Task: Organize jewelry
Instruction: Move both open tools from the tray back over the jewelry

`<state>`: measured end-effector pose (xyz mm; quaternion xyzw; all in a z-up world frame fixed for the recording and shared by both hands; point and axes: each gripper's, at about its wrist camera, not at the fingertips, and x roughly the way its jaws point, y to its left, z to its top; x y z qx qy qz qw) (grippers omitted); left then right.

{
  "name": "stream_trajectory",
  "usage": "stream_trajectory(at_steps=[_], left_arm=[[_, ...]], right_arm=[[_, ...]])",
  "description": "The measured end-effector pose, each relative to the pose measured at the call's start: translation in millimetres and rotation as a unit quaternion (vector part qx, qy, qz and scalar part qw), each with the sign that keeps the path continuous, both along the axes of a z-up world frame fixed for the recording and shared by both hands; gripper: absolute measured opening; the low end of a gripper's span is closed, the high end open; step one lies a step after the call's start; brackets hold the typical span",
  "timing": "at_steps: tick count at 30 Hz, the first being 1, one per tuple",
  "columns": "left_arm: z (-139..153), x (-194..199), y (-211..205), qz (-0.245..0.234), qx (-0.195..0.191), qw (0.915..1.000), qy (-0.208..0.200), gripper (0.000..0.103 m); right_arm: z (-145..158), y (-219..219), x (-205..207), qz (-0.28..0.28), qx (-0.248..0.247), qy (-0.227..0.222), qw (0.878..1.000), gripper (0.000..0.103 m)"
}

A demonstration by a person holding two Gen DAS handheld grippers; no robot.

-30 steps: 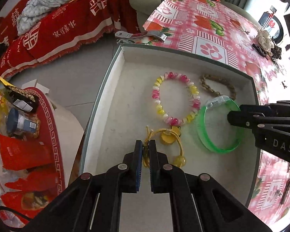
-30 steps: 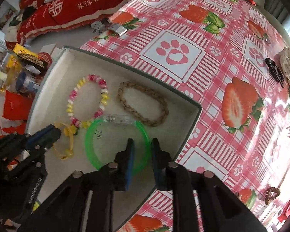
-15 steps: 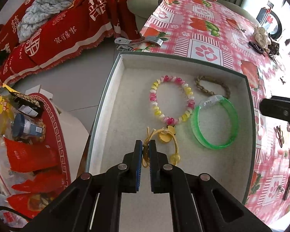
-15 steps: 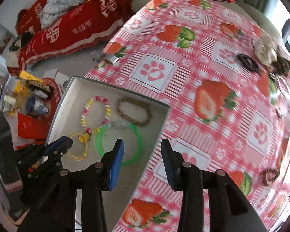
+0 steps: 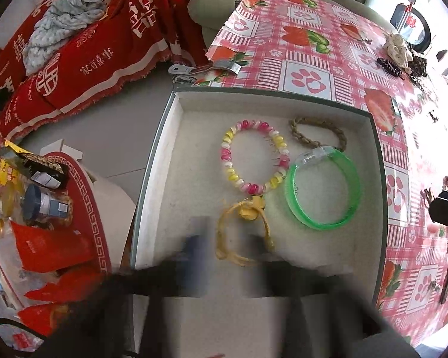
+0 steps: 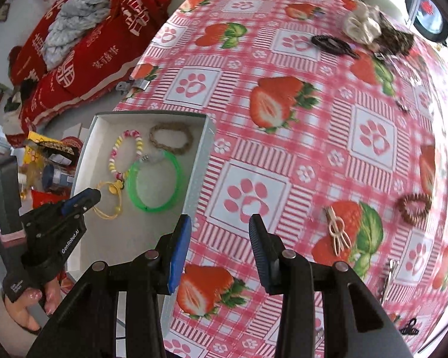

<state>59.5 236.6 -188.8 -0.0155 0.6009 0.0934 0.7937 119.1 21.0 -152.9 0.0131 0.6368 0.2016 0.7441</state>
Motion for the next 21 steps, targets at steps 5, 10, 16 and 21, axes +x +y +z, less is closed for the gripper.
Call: stream_trajectory(at_steps=[5,10,16,21], left_arm=[[4.1,0.4,-3.8,-0.006,0.028,0.9995,-0.015,0.103],[6.4,5.8,-8.9,-0.017,0.04,0.999,-0.014,0.103],[23.5,2.8,-37.3,-0.053,0.04,0.9977,-0.015,0.103],[35.8,6.2,-73.1,-0.099,0.032,0.9944,-0.02,0.103]], right_arm=[[0.4,-13.5,-4.4,-0.018,0.005,0.005,1.0,0.044],[-1.8,-24.2,-10.2,-0.031,0.008,0.012,0.999,0.049],[-2.7,-39.6,-20.2,-0.055,0.022,0.017,0.998,0.08],[1.2,-64.4,-28.1,-0.086,0.02,0.015,0.996,0.083]])
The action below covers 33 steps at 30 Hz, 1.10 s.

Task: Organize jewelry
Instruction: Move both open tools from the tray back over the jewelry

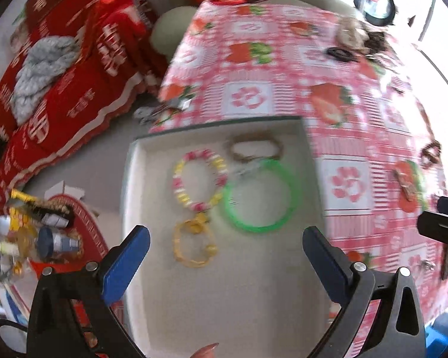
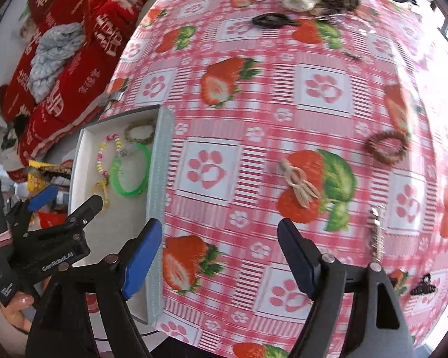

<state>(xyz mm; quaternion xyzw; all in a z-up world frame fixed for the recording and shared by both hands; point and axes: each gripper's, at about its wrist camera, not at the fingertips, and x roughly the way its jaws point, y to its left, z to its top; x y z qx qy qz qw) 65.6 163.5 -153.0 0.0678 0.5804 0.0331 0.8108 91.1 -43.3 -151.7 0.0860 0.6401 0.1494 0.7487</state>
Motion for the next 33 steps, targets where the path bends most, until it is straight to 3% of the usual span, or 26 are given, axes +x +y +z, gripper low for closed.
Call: stream_trajectory(at_steps=[2,4,16,22,33], left_arm=[[4.8,2.6,-17.9,-0.021,-0.007,0.9997,-0.001,0.103],[8.9,6.0,-37.8,-0.045,-0.014,0.9989,-0.003,0.103],[2.5,15.0,-136.9,-0.134,-0.048,0.9896,0.021,0.103],[-18.0,25.2,-163.7,-0.126,-0.063,0.9884,0.057,0.103],[-40.4,43.4,-188.1,-0.066,-0.077,0.9919,0.076,0.103]], right_arm=[[3.1,-15.3,-3.5,-0.019,-0.007,-0.004,1.0,0.083],[5.1,-30.8,-6.2,-0.038,-0.01,-0.005,0.999,0.092],[4.4,-148.3,-50.7,-0.169,-0.048,0.015,0.984,0.092],[-3.2,-192.2,-75.1,-0.228,-0.063,0.028,0.971,0.092],[-36.1,-249.5,-101.8,-0.33,-0.056,0.07,0.94,0.092]])
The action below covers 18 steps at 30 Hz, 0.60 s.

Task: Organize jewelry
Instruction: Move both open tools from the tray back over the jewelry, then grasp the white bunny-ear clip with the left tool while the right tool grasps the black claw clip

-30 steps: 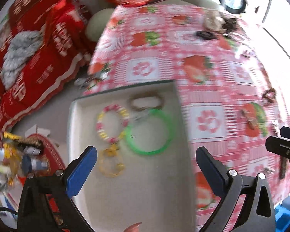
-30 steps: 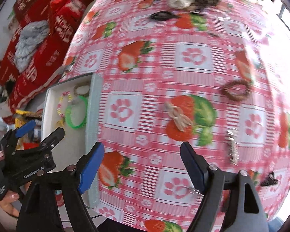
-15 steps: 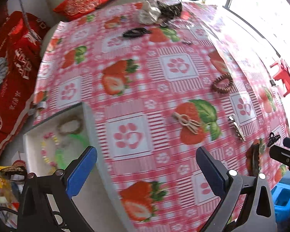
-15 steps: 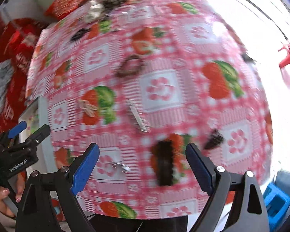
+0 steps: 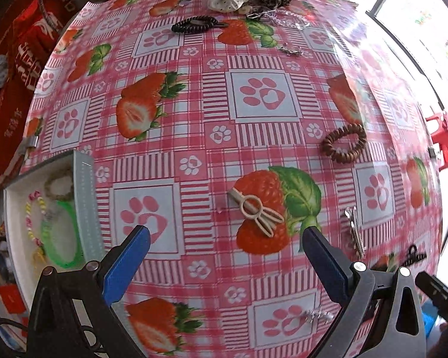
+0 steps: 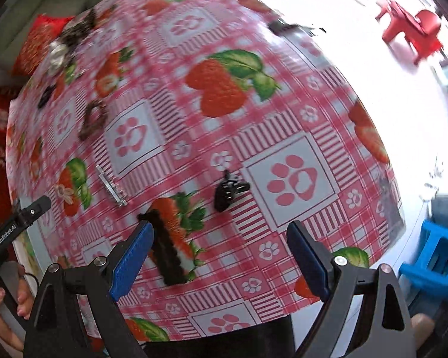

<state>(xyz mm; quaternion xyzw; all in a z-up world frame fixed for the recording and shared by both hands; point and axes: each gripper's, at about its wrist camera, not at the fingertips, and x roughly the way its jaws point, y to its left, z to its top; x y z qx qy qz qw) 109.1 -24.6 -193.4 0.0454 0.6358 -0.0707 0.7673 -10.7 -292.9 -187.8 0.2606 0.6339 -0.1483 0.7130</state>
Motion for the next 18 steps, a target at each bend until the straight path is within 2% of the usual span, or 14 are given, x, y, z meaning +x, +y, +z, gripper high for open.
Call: stream_trajectory(at_steps=[7,11,13,18], left_arm=[[-14.8,12.8,-5.9,0.044,0.007,0.999,0.006,0.103],[-23.1,18.0,-10.6,0.052,0.013,0.9985,0.007,0.103],[-28.4,19.3,-13.7,0.054,0.02,0.9983,0.011,0.094],[-38.0,23.2,-15.9,0.061,0.023,0.9977,0.017,0.092]], right_arm=[[-14.5,-7.5,8.1,-0.027,0.002,-0.001,1.0,0.092],[-21.7,-7.4,13.3,-0.033,-0.006,0.003,0.999,0.092],[-26.1,-6.4,15.1,-0.034,-0.006,0.007,0.999,0.089],[-35.5,0.9,20.4,-0.027,-0.012,0.017,0.999,0.073]])
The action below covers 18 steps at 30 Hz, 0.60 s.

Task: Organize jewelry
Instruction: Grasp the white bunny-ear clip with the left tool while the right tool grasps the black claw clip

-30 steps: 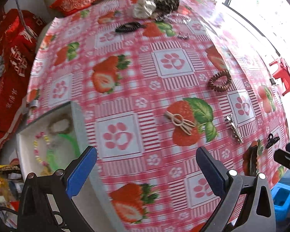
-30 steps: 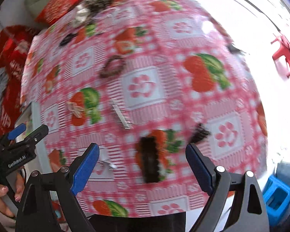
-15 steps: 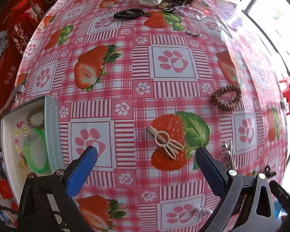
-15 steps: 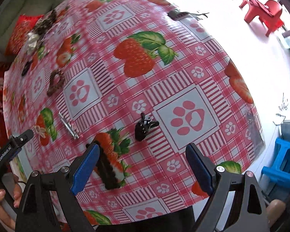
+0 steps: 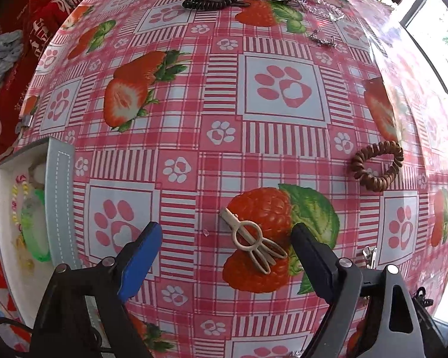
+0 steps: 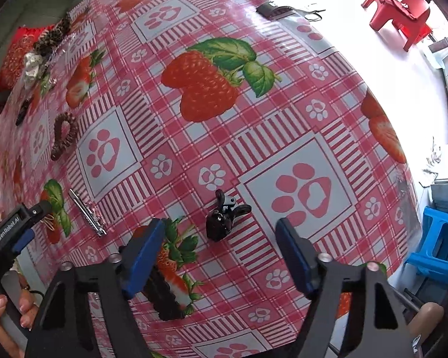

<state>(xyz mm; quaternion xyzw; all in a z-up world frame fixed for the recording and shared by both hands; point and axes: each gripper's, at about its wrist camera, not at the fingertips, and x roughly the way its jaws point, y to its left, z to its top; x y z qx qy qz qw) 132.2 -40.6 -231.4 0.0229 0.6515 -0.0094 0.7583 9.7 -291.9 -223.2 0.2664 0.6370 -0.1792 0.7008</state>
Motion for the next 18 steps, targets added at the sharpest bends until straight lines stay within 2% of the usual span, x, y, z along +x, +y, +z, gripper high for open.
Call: stream_trajectory(at_steps=[3,5,11,13,14,15,17,18], left_arm=[[0.6,-0.9,-2.9,-0.006,-0.006,0.9999,-0.008,0.084],[2.6,-1.7,-7.3,-0.013,0.0,0.9999,-0.012,0.084],[3.6,-1.7,-6.6,-0.023,-0.013,0.9996,-0.013,0.069],[4.7,-2.1,-12.6,-0.031,-0.014,0.9993,-0.017,0.061],[7.3,-2.8,-15.1,-0.036,-0.014,0.9991,-0.019,0.053],[8.1,-3.6,-18.1,-0.042,-0.015,0.9988,-0.021,0.042],[10.6,-4.1,-22.7,-0.051,-0.019,0.9983,-0.023,0.037],[12.2,-3.3,-25.8,-0.053,-0.021,0.9981,-0.022,0.03]], right_arm=[[-2.9,3.2,1.2,0.002,-0.008,0.001,1.0,0.072],[-3.2,5.4,3.2,0.008,-0.015,0.0,1.0,0.069],[-4.2,14.0,14.9,0.017,-0.034,0.006,0.999,0.05],[-4.5,15.2,14.9,0.019,-0.043,0.009,0.999,0.042],[-4.4,16.1,16.4,0.019,-0.046,0.01,0.999,0.04],[-4.2,17.3,16.9,0.022,-0.05,0.009,0.999,0.033],[-3.5,15.3,12.1,0.025,-0.051,0.006,0.998,0.032],[-3.7,15.9,12.3,0.027,-0.05,0.005,0.998,0.032]])
